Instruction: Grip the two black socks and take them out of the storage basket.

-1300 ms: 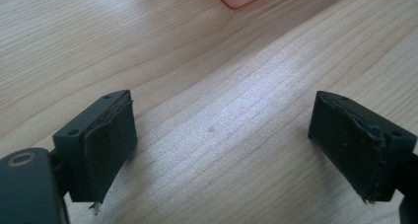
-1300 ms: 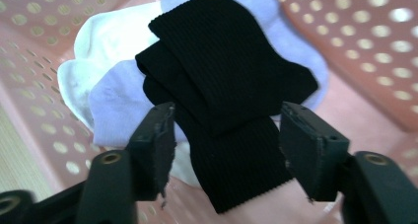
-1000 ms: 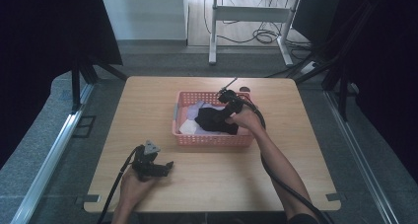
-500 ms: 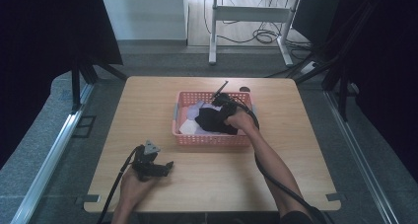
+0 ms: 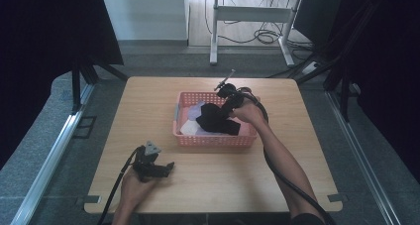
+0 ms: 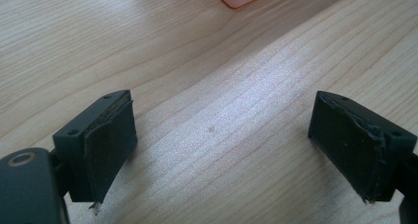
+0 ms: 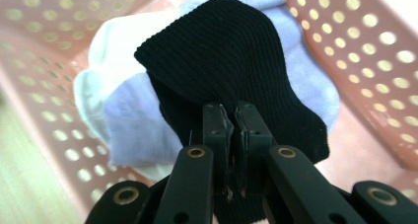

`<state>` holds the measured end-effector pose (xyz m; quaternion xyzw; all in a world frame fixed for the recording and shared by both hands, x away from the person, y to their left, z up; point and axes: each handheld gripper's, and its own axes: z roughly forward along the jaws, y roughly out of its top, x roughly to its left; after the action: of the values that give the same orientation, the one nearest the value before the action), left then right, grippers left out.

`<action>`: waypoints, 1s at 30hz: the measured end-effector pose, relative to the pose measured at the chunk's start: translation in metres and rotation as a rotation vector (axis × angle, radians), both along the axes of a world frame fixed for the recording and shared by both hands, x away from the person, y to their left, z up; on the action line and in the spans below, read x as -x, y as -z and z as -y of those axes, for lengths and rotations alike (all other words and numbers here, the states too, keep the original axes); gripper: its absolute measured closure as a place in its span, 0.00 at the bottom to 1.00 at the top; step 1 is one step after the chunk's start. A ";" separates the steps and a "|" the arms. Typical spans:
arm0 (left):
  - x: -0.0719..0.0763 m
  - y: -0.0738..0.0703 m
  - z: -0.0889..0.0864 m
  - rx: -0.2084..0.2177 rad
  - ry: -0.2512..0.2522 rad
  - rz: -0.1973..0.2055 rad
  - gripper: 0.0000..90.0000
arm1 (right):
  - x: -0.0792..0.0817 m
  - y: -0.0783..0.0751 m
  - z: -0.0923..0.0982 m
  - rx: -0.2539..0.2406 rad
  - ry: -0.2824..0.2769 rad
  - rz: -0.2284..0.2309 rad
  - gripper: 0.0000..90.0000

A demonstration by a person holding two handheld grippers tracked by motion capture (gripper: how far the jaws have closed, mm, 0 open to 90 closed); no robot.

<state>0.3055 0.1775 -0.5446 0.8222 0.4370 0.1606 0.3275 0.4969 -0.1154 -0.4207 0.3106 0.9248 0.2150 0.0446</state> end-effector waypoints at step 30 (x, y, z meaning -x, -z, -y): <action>0.000 0.000 0.000 -0.002 0.002 -0.002 0.12 | 0.013 -0.119 0.040 -0.023 0.027 0.077 0.95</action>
<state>0.3055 0.1777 -0.5445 0.8231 0.4361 0.1600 0.3266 0.4840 -0.1554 -0.3020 0.3152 0.9155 0.2370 0.0793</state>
